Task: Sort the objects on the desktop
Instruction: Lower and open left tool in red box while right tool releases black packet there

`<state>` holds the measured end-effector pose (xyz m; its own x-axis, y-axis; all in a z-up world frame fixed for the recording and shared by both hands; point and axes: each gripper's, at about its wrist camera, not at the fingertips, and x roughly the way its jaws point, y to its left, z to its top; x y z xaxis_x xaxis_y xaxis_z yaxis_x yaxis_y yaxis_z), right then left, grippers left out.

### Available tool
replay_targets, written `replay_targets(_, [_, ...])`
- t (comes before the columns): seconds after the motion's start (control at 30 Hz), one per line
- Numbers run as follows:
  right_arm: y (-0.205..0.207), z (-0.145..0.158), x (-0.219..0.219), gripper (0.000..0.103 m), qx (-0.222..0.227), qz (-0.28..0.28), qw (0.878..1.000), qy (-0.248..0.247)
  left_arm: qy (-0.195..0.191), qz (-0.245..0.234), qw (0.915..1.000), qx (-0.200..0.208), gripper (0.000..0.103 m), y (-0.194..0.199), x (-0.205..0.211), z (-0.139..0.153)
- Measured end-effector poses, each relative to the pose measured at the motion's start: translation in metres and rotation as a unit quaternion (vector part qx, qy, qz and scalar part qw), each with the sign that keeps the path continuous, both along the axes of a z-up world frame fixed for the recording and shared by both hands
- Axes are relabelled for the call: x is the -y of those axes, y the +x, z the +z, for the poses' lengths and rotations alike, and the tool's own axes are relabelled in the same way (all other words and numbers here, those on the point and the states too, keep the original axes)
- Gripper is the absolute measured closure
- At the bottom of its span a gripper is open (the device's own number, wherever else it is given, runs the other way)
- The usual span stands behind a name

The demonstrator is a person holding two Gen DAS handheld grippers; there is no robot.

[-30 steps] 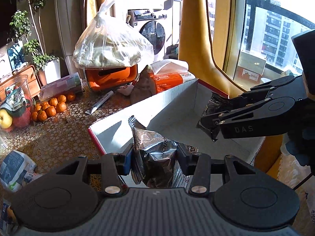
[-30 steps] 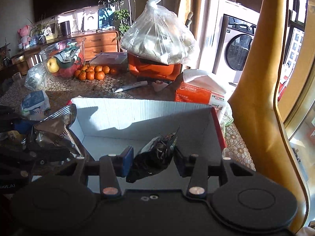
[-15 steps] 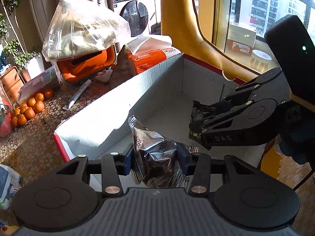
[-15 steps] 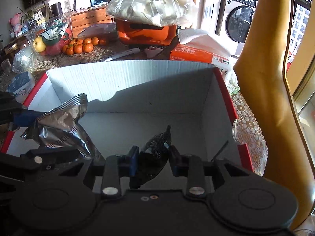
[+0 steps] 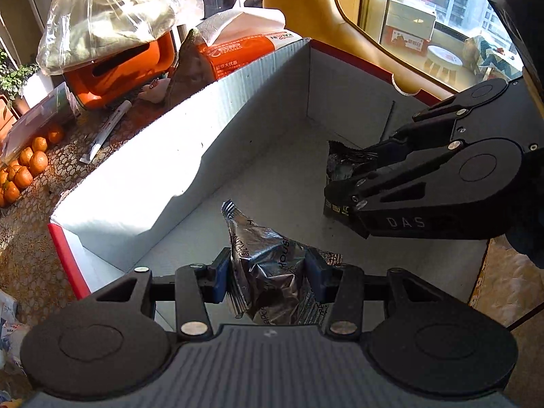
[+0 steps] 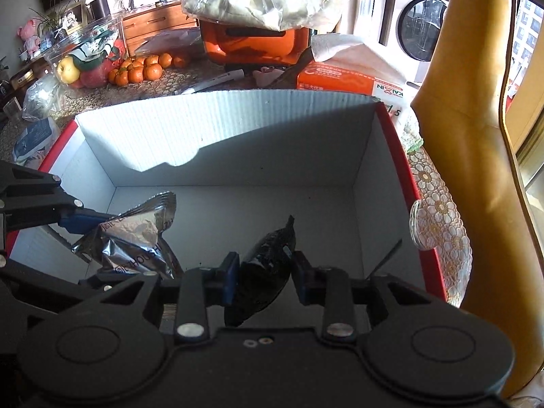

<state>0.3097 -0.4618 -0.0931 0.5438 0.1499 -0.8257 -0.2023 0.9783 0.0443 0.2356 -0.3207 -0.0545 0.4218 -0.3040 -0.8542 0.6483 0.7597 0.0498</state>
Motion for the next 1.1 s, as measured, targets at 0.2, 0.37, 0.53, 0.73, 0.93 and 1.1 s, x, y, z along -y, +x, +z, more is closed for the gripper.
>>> replay_targets(0.2, [0.000,0.000,-0.001,0.069,-0.002,0.000,1.000,-0.007,0.026,-0.013,0.9995,-0.015,0.057,0.001,0.007,-0.006])
replay_targets(0.37, [-0.001,-0.002,-0.004,0.068,-0.006,0.001,1.000,-0.016,0.035,-0.012,0.9989,-0.030,0.057,0.003,0.007,-0.008])
replay_targets(0.53, [-0.002,-0.004,-0.004,0.065,-0.010,-0.005,1.000,-0.021,0.025,-0.008,0.9990,-0.037,0.048,0.004,0.004,-0.007])
replay_targets(0.73, [-0.007,0.003,-0.004,0.037,0.001,-0.013,1.000,-0.026,0.009,-0.007,0.9996,-0.027,0.039,-0.003,0.002,0.003])
replay_targets(0.93, [-0.018,0.018,-0.003,0.037,0.012,-0.015,1.000,-0.018,-0.008,-0.003,0.9999,-0.006,0.039,-0.015,-0.005,0.019])
replay_targets(1.1, [-0.031,0.035,-0.005,0.037,0.027,-0.018,0.999,-0.002,-0.027,-0.002,0.9995,0.015,0.039,-0.033,-0.013,0.038])
